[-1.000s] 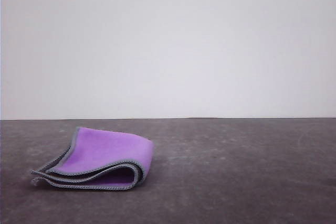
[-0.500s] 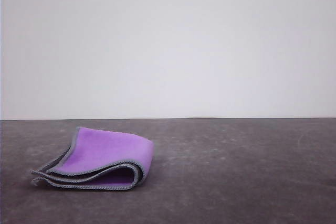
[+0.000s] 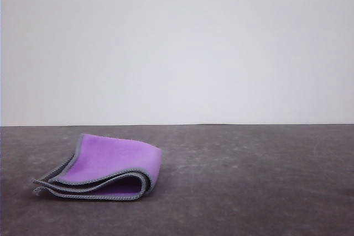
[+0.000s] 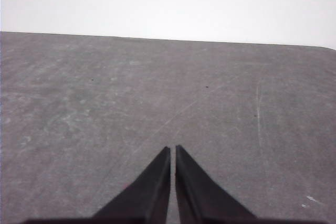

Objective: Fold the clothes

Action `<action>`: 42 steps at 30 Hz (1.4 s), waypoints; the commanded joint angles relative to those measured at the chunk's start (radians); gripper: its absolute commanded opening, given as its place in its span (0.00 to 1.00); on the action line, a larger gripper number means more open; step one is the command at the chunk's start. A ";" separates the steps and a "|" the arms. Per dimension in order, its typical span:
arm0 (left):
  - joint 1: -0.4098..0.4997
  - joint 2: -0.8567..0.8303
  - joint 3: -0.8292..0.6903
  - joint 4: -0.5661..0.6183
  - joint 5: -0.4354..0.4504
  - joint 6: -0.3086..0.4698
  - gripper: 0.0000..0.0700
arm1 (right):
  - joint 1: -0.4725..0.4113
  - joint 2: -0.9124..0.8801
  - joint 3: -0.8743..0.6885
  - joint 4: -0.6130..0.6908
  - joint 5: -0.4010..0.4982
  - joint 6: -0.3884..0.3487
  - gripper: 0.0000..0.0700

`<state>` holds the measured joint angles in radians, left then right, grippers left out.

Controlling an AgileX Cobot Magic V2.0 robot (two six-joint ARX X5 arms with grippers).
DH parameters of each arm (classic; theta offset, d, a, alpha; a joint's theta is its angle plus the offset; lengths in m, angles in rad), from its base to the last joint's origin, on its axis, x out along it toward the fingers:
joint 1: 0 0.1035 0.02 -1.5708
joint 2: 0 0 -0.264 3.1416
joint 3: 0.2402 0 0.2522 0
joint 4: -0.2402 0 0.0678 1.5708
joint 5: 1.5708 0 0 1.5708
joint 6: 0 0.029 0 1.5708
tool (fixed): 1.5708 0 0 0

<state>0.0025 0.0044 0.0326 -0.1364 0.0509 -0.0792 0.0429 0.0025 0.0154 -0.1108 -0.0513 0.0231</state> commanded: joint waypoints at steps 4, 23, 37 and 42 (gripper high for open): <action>0.001 -0.001 -0.020 0.009 -0.003 -0.004 0.00 | 0.000 0.001 -0.003 0.013 0.000 0.007 0.02; 0.001 -0.001 -0.020 0.009 -0.002 -0.004 0.00 | 0.000 0.001 -0.003 0.013 0.000 0.007 0.02; 0.001 -0.001 -0.020 0.009 -0.003 -0.004 0.00 | 0.000 0.001 -0.003 0.013 0.000 0.007 0.02; 0.001 -0.001 -0.020 0.009 -0.002 -0.004 0.00 | 0.000 0.001 -0.003 0.013 0.000 0.007 0.02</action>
<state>0.0025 0.0044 0.0326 -0.1368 0.0509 -0.0792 0.0429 0.0025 0.0154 -0.1108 -0.0513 0.0231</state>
